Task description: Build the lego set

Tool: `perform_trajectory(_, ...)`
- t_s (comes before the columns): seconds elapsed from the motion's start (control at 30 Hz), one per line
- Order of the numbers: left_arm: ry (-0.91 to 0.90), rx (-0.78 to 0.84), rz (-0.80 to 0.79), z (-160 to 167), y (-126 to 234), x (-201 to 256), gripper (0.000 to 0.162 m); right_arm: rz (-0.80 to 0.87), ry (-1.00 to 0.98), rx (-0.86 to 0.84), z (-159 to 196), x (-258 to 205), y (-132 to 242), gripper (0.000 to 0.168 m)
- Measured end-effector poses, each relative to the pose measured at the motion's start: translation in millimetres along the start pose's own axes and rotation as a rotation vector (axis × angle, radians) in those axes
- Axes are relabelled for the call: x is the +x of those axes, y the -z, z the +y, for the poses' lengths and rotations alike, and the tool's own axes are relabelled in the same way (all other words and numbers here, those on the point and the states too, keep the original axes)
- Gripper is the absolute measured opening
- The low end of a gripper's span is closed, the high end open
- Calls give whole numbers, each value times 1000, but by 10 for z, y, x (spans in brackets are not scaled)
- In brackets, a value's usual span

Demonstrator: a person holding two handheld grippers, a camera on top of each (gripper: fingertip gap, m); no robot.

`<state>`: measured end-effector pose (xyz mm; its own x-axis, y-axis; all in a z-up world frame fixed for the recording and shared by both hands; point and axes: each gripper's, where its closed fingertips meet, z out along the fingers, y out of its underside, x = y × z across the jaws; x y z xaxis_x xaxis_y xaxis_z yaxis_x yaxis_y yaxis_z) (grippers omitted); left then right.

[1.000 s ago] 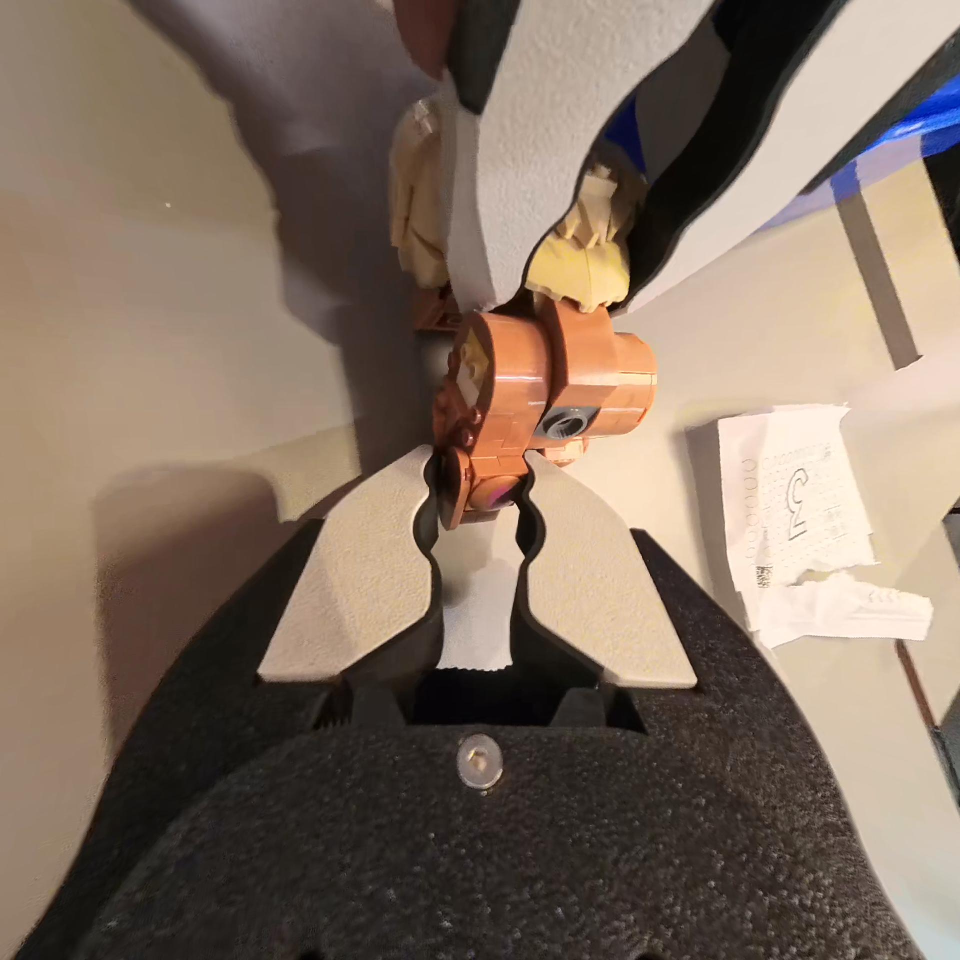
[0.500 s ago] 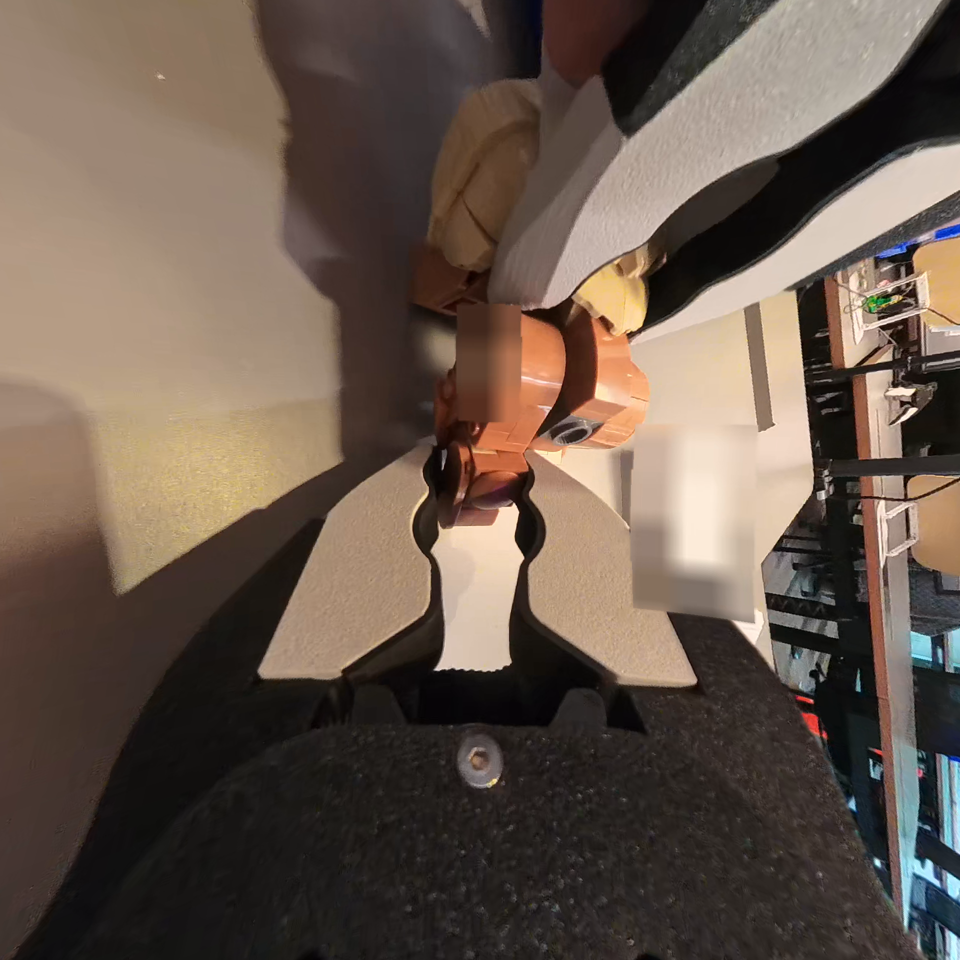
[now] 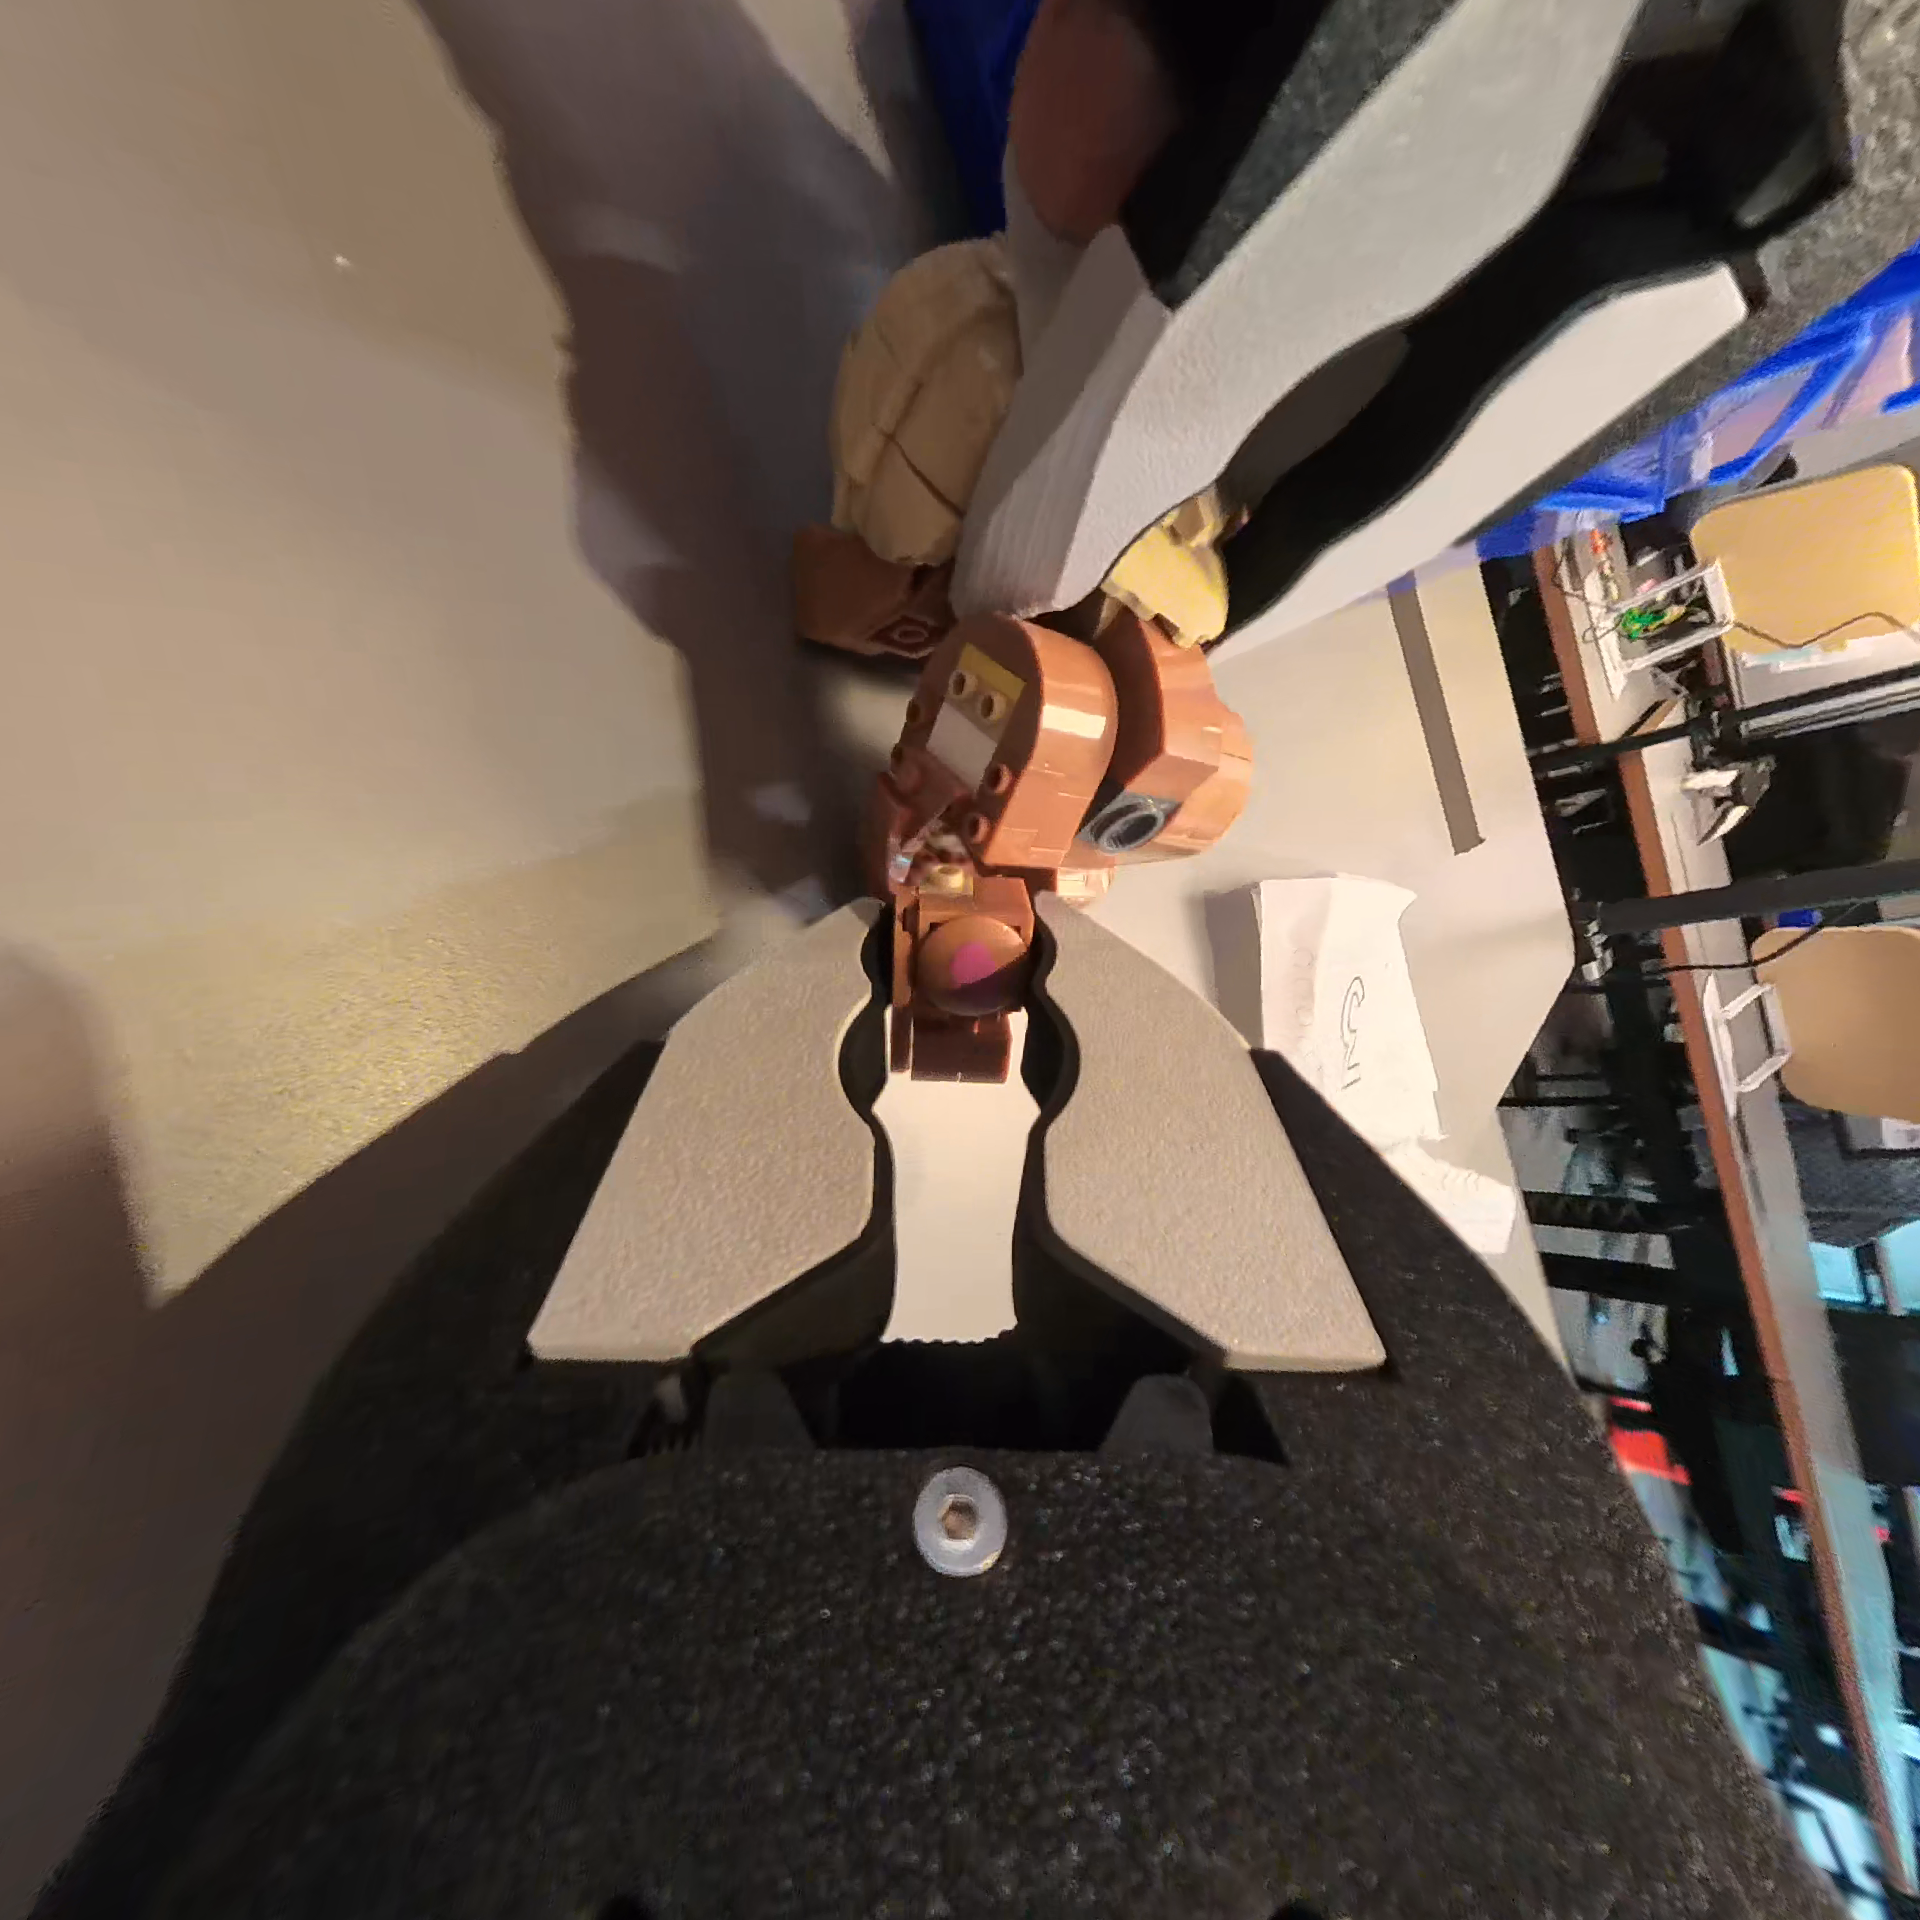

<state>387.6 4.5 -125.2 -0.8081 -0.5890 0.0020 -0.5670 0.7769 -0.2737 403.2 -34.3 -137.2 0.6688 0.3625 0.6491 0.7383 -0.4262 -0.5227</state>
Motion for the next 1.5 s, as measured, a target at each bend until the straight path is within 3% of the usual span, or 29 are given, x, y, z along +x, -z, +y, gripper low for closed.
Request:
perform_trajectory(0.33,6,19,-36,23,13,1,39,-87,-210,-19,109,-79,26,22)
perform_trajectory(0.53,-12,67,-192,21,120,-62,43,-172,-397,52,10,-163,100,22)
perform_trajectory(0.67,11,242,-276,-22,364,-14,49,-196,-506,233,-332,-118,267,22)
perform_trajectory(0.8,-18,545,-276,12,650,298,50,-224,-644,537,-888,25,505,22)
perform_trajectory(0.93,-17,758,-275,239,700,612,49,-266,-837,823,-1370,200,580,22)
perform_trajectory(1.07,36,947,-414,480,792,727,47,-375,-1082,1010,-1729,282,460,21)
perform_trajectory(1.27,27,1011,-589,802,889,885,43,-437,-1234,1005,-2081,154,58,21)
perform_trajectory(1.5,409,1299,-275,1057,1017,852,38,-519,-1149,951,-2315,-29,-288,22)
